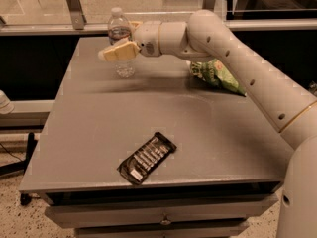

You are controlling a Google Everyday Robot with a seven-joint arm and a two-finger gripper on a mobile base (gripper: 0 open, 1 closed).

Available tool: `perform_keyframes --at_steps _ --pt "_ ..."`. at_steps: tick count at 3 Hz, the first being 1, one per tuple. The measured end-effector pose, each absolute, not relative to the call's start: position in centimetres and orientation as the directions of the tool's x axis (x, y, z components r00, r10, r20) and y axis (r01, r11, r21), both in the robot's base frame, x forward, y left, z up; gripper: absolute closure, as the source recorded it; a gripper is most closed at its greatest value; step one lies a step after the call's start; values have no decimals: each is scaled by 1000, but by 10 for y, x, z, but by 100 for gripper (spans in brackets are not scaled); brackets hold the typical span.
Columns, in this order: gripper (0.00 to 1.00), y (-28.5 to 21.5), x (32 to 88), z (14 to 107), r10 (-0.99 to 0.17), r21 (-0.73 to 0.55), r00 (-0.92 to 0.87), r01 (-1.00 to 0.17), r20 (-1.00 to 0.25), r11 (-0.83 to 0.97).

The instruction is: Knock water bottle over

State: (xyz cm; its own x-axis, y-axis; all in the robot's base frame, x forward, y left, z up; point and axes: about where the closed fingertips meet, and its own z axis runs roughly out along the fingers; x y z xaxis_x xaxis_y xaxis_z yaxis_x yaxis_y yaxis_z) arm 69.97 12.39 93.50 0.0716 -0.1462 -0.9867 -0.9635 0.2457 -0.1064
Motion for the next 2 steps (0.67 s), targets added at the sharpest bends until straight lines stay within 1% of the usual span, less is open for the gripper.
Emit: perform_keyframes --at_steps 2 --pt "64 127 694 933 -129 -94 64 -966 -990 240"
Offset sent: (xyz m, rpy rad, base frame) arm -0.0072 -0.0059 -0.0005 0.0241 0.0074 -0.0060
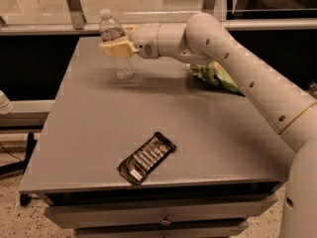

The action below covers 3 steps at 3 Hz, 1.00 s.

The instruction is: Knock water bottle over

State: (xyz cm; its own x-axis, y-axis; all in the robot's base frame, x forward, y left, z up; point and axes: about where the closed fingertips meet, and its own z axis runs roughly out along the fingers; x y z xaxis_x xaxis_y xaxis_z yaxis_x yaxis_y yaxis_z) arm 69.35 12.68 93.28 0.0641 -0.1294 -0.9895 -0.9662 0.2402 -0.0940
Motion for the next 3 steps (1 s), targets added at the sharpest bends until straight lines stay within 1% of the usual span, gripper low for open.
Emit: perform_keyframes --at_steps 1,2,3 --pt "88 116 694 946 -170 -130 91 -964 -981 232" --pt "100 102 692 968 -301 -187 123 -963 -946 194" --pt "100 84 681 955 -532 -189 89 -972 -842 137"
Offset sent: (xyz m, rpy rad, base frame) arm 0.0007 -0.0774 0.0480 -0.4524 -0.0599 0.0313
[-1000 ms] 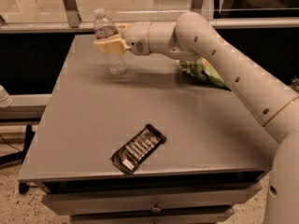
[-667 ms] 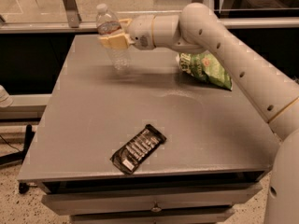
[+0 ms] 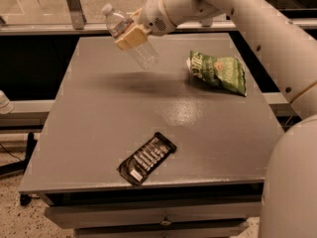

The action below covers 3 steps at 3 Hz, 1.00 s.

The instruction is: Knock water bottle over

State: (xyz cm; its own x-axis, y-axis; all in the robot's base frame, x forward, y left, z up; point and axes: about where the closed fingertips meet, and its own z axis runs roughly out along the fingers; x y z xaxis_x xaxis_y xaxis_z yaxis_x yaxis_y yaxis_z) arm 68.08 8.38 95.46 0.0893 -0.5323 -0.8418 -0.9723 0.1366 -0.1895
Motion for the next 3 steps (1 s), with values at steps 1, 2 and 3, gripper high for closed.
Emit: perform_keyframes --at_steps 1,2,3 --pt "100 69 666 928 -724 -167 37 -980 -689 109" --pt "100 59 648 899 -863 -138 8 -988 -505 71" --pt "84 69 633 886 -904 -109 52 -994 -424 -6"
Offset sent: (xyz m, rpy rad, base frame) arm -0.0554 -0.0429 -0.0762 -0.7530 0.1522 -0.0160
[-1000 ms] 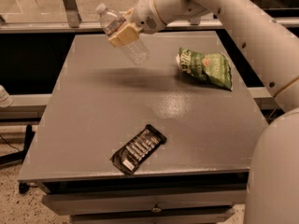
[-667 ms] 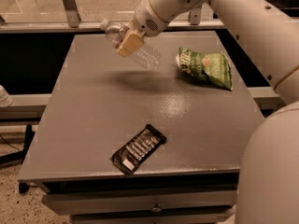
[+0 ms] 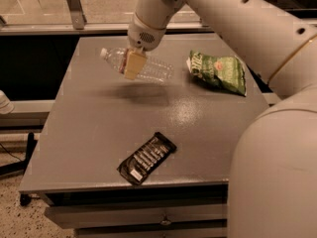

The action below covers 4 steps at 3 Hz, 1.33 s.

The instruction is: Knock water bottle over

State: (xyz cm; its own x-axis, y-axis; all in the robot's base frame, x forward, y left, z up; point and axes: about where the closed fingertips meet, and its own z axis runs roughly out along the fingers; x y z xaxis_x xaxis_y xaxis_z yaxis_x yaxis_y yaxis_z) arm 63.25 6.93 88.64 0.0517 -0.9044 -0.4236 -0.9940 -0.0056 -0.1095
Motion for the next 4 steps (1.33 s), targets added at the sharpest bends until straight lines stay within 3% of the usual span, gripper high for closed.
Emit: perform_keyframes --at_steps 3,4 --pt "12 124 596 870 -860 -66 252 -966 -445 -249" --pt "0 132 589 868 -844 -62 275 -958 -460 -279"
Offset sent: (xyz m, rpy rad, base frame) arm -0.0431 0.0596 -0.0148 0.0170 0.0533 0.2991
